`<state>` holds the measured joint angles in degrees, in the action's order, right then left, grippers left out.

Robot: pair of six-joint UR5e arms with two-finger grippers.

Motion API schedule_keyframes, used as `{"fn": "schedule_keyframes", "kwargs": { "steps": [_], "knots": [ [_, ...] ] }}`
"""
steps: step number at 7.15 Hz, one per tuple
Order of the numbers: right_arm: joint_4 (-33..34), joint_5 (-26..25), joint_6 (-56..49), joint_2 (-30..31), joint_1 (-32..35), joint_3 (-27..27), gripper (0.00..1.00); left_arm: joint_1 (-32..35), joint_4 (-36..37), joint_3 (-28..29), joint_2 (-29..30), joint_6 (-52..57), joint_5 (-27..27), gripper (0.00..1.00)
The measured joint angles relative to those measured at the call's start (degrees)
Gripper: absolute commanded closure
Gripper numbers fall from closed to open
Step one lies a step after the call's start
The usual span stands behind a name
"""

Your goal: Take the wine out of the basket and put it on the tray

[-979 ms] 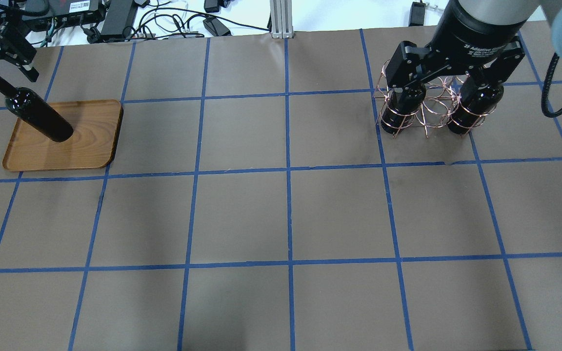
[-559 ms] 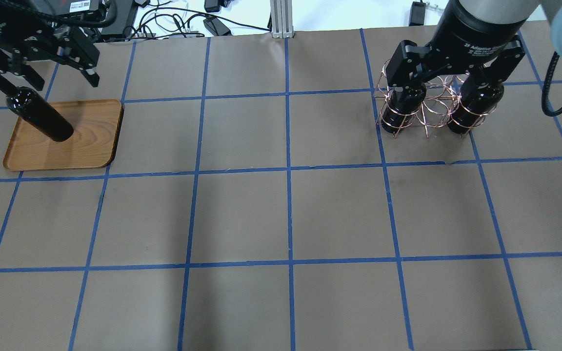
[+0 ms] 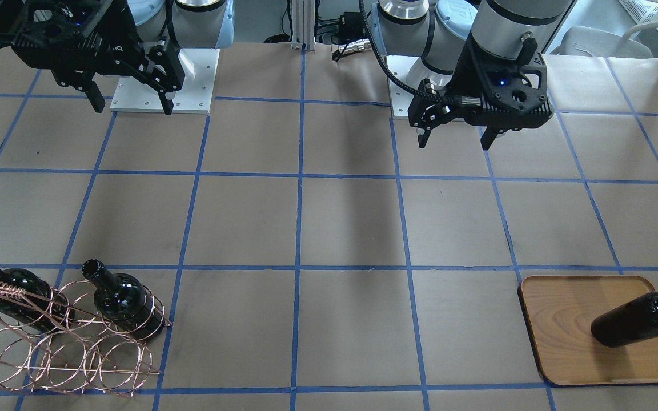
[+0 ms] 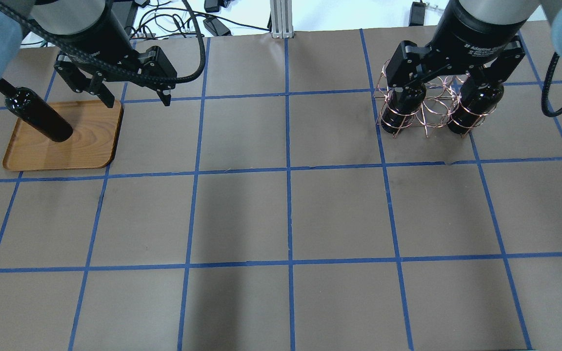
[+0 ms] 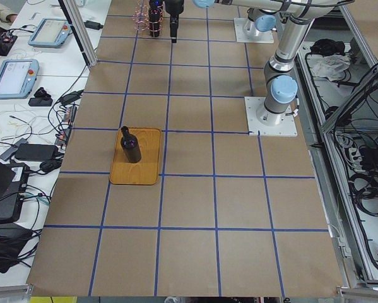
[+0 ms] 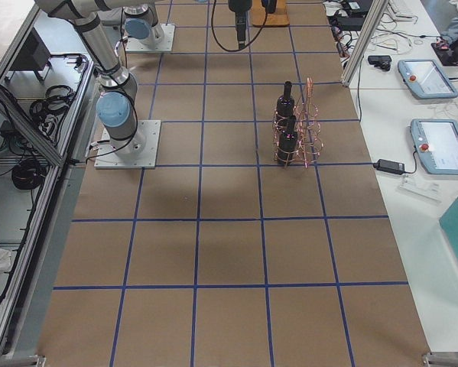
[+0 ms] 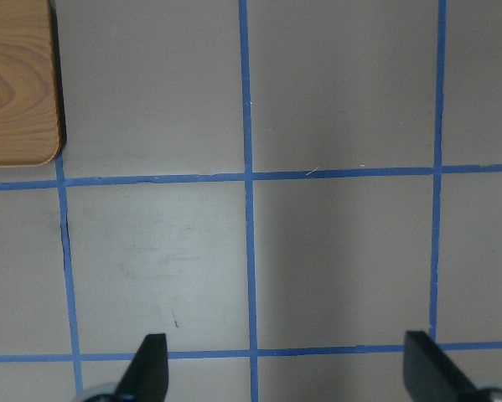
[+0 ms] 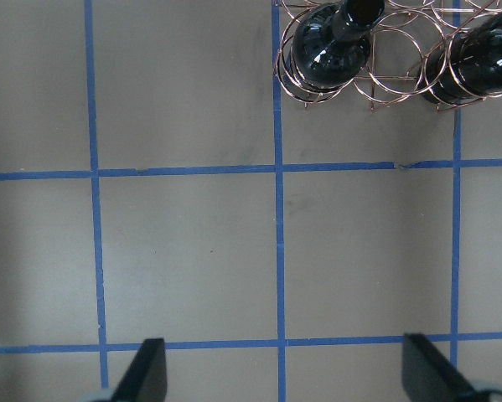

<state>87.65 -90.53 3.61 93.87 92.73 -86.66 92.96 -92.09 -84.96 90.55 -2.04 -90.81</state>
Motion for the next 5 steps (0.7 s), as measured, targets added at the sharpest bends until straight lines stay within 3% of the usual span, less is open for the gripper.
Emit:
{"fn": "schedule_keyframes", "kwargs": {
  "steps": [5],
  "knots": [
    [-0.03,-0.05,0.00,0.00,0.13,0.00,0.00,-0.10,0.16,-1.11,-1.80,-0.43,-1.03,0.00]
  ]
}}
